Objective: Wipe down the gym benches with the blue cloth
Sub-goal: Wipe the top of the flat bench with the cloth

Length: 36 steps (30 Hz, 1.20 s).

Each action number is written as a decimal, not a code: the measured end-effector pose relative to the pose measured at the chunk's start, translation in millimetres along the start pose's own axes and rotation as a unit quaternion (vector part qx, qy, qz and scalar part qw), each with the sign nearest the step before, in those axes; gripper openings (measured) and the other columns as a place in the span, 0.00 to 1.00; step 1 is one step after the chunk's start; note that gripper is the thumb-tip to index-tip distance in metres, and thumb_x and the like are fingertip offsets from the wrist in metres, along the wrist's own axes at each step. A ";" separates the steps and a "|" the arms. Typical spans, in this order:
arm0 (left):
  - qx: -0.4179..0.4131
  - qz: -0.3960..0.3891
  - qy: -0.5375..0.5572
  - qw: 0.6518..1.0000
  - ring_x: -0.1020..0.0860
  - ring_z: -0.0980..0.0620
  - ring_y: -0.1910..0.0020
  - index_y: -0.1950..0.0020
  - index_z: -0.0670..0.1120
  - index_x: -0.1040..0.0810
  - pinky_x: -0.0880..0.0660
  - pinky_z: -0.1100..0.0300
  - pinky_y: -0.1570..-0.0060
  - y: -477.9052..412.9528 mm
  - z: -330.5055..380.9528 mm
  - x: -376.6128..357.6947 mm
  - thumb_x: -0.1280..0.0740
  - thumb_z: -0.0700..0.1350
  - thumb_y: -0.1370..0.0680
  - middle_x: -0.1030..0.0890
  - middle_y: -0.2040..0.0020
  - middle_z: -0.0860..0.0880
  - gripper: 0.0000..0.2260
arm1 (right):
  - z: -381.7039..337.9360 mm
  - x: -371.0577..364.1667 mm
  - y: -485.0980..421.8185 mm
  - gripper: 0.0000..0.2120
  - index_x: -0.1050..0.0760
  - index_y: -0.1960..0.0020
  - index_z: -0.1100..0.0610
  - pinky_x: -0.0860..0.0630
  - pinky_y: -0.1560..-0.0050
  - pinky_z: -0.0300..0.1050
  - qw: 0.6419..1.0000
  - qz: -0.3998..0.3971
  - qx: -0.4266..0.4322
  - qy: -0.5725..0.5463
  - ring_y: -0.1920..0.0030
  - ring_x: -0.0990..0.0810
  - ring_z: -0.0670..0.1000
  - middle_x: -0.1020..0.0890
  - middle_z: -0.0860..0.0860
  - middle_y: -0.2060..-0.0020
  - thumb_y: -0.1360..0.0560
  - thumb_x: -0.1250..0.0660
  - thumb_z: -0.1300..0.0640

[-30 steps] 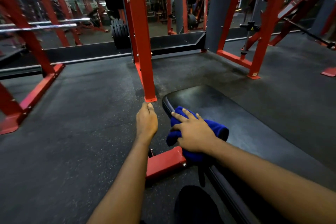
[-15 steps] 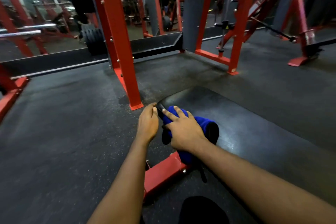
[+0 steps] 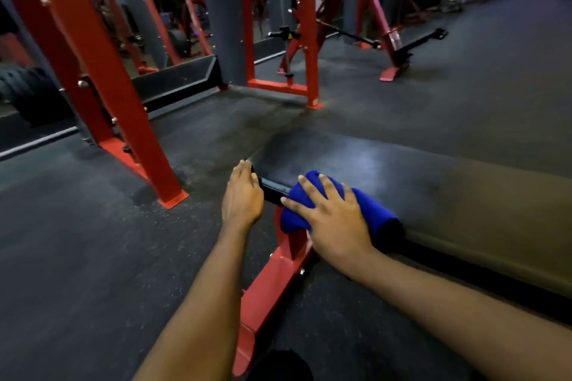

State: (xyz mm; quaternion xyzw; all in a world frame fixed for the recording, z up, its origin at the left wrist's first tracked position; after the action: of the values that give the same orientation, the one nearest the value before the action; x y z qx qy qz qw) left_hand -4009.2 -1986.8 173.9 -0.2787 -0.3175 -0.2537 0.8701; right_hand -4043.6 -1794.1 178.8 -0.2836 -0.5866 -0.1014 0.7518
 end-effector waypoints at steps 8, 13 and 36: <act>-0.087 0.010 0.000 0.996 0.44 0.48 0.22 0.24 0.40 0.35 0.51 0.52 0.24 15.4 41.4 -13.1 0.46 0.43 0.16 0.37 0.23 0.44 0.20 | 32.5 19.7 55.1 0.29 0.28 0.30 0.45 0.31 0.39 0.60 0.987 0.111 -0.119 -0.010 0.32 0.28 0.59 0.27 0.53 0.30 0.31 0.39 0.52; -0.193 -0.009 0.037 0.980 0.43 0.50 0.22 0.27 0.42 0.31 0.53 0.54 0.23 42.2 87.0 -38.5 0.44 0.41 0.17 0.33 0.25 0.47 0.18 | 75.3 23.7 115.0 0.26 0.28 0.30 0.47 0.36 0.35 0.61 0.955 0.163 -0.249 0.007 0.30 0.31 0.59 0.27 0.53 0.30 0.27 0.36 0.45; -0.269 -0.039 0.143 0.952 0.38 0.46 0.24 0.32 0.39 0.26 0.54 0.56 0.24 109.9 183.7 -67.6 0.47 0.44 0.18 0.26 0.30 0.42 0.19 | 103.2 35.4 160.4 0.19 0.21 0.40 0.50 0.44 0.27 0.61 0.835 0.305 -0.457 -0.018 0.28 0.32 0.57 0.23 0.50 0.34 0.26 0.36 0.43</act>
State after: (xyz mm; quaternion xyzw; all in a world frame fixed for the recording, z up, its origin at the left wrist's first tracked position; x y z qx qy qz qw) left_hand -4062.0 -1771.5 209.5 -0.4508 -0.1208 -0.4005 0.7886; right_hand -4040.6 -1600.2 178.3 -0.7612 -0.3710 -0.1189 0.5184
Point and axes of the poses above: each hand's wrist, its own y-axis away from the middle knuckle, its own x-axis out of the back of the hand, z = x × y, the point moved 8 cm from there along -y, towards the middle knuckle
